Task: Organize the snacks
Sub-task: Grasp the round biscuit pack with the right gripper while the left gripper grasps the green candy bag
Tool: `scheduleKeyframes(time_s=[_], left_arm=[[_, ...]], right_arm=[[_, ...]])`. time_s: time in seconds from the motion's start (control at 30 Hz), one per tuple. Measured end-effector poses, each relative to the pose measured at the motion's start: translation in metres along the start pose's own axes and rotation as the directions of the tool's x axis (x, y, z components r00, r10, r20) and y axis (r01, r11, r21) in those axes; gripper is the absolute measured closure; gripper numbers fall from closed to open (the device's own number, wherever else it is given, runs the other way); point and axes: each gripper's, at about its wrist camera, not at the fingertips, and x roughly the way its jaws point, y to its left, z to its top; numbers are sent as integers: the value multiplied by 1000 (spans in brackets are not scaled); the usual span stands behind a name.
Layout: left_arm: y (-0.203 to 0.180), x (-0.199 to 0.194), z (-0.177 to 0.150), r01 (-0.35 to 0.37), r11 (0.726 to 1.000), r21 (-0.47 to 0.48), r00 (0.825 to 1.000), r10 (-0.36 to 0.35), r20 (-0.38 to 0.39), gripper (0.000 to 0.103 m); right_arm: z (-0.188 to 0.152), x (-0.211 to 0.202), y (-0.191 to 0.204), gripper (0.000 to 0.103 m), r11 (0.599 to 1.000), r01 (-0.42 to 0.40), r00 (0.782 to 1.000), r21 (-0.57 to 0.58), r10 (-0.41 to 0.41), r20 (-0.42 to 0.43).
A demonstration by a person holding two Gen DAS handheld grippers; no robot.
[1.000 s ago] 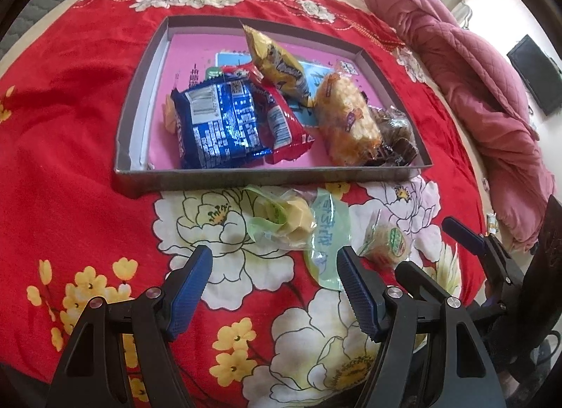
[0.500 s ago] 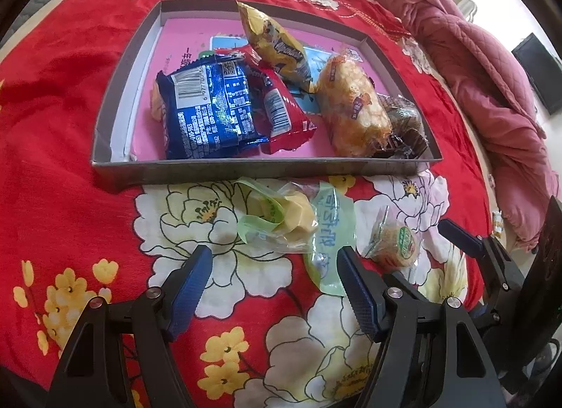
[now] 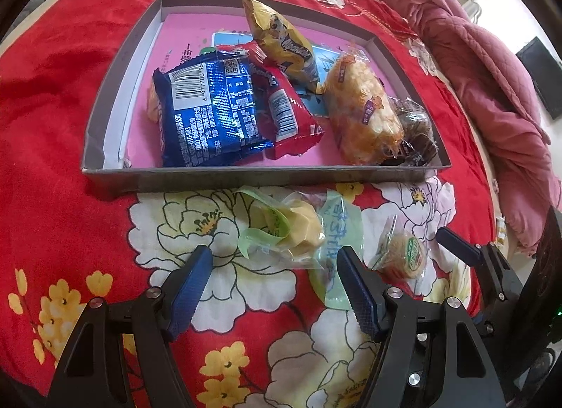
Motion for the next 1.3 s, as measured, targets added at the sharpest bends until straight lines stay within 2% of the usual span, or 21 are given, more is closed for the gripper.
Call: scheduleKeyframes(time_s=[0.33,0.53,0.7,0.83,1.0,1.1,1.3], left_arm=[[-4,5,5,-25,1000,16,1000,25,7,28],[-7,10,7,-41,999,30,999,41,8,26],[-10,12,10,-54,998,38,999,54,9,25],[-11,14,11,-60,997,40,998,59,10,24],[-11,15,11,-65,997,40,998,64,10,24],[-9,16,10,-61,998,34,998,61,11,24],[-7,17,9,-55,998,19,998,55,20,24]], right_arm=[[0,10,-1,5,999,27,1000,-21,-27,-13],[1,13,-4,13,999,33,999,-24,-33,-2],[3,12,-3,29,999,16,1000,-32,-15,20],[4,13,-2,33,999,1,1000,-36,0,22],[4,11,-4,55,999,-31,999,-21,32,34],[4,11,-10,61,999,-47,998,10,47,37],[5,10,-18,64,995,-80,996,57,77,44]])
